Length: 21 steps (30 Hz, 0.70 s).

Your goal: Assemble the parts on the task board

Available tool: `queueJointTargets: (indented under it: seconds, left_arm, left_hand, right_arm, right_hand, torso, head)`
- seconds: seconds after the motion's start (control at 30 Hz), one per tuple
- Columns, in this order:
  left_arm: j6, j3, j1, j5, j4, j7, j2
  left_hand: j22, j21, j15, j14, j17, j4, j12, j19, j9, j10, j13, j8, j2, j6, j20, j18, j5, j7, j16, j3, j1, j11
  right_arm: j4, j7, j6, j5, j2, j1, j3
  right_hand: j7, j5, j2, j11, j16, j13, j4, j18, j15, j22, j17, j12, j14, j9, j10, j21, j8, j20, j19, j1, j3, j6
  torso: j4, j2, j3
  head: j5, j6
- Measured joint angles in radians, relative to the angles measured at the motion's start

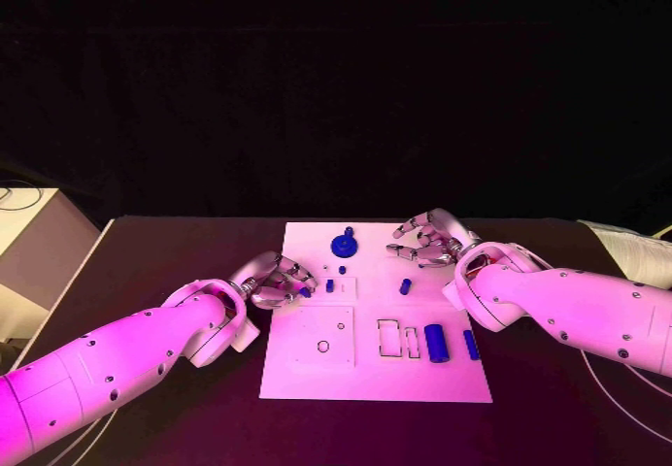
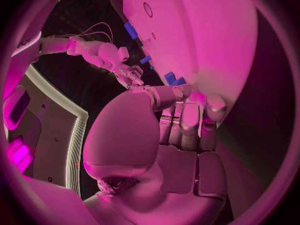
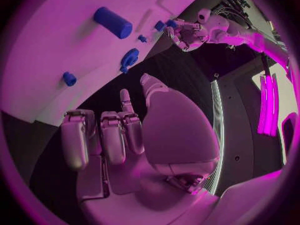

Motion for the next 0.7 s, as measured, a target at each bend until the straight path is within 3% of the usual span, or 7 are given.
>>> queueJointTargets:
  seconds: [0.07,0.13,0.43,0.7]
  left_arm:
    - [0.0,0.0,0.0,0.0,0.0,0.001,0.0]
    - [0.0,0.0,0.0,0.001,0.0,0.001,0.0]
    - [0.001,0.0,0.0,0.003,0.004,0.007,0.005]
    - [0.002,0.0,0.0,0.004,0.007,0.009,0.005]
  left_hand:
    - [0.0,0.0,0.0,0.0,0.0,0.0,0.002,0.0,0.0,-0.004,-0.001,0.0,0.0,0.0,0.0,0.001,0.0,0.0,0.0,0.0,0.0,0.004]
    - [-0.001,0.0,0.0,0.0,-0.002,0.0,0.003,-0.004,0.0,-0.005,-0.001,0.004,0.0,0.0,-0.004,0.015,0.0,0.0,0.0,0.0,0.0,0.005]
    - [-0.004,0.0,-0.004,-0.004,-0.004,0.0,-0.001,-0.004,0.0,-0.021,-0.007,0.004,0.0,0.0,-0.004,0.016,0.0,0.0,-0.004,0.0,0.0,0.021]
    - [-0.008,-0.004,-0.004,-0.004,-0.007,0.003,-0.001,-0.004,0.0,-0.021,-0.006,0.009,0.002,0.009,-0.004,0.016,0.0,-0.002,-0.004,-0.003,-0.002,0.021]
  right_arm:
    - [0.0,0.0,0.0,0.0,0.0,0.0,0.0]
    - [0.0,0.0,0.0,0.0,0.0,0.0,0.0]
    - [0.0,0.0,0.0,0.0,0.0,0.0,0.0]
    - [0.0,0.0,0.0,0.0,0.0,0.0,0.0]
  right_hand:
    - [0.0,0.0,0.0,0.0,0.0,0.0,0.0,0.0,0.0,0.0,0.0,0.0,0.0,0.0,0.0,0.0,0.0,0.0,0.0,0.0,0.0,0.0]
    - [0.0,0.0,0.0,0.0,0.0,0.0,0.0,0.0,0.0,0.0,0.0,0.0,0.0,0.0,0.0,0.0,0.0,0.0,0.0,0.0,0.0,0.0]
    - [0.0,0.0,0.0,0.0,0.0,0.0,0.0,0.0,0.0,0.0,0.0,0.0,0.0,0.0,0.0,0.0,0.0,0.0,0.0,0.0,0.0,0.0]
    - [0.0,0.0,0.0,0.0,0.0,0.0,0.0,0.0,0.0,0.0,0.0,0.0,0.0,0.0,0.0,0.0,0.0,0.0,0.0,0.0,0.0,0.0]
  torso:
    - [0.0,0.0,0.0]
    - [-0.0002,0.0,0.0]
    - [-0.0001,0.0,-0.0002]
    - [0.0001,0.0,-0.0005]
  head:
    - [0.0,0.0]
    - [0.0,0.0]
    - [0.001,0.0]
    - [0.0,-0.001]
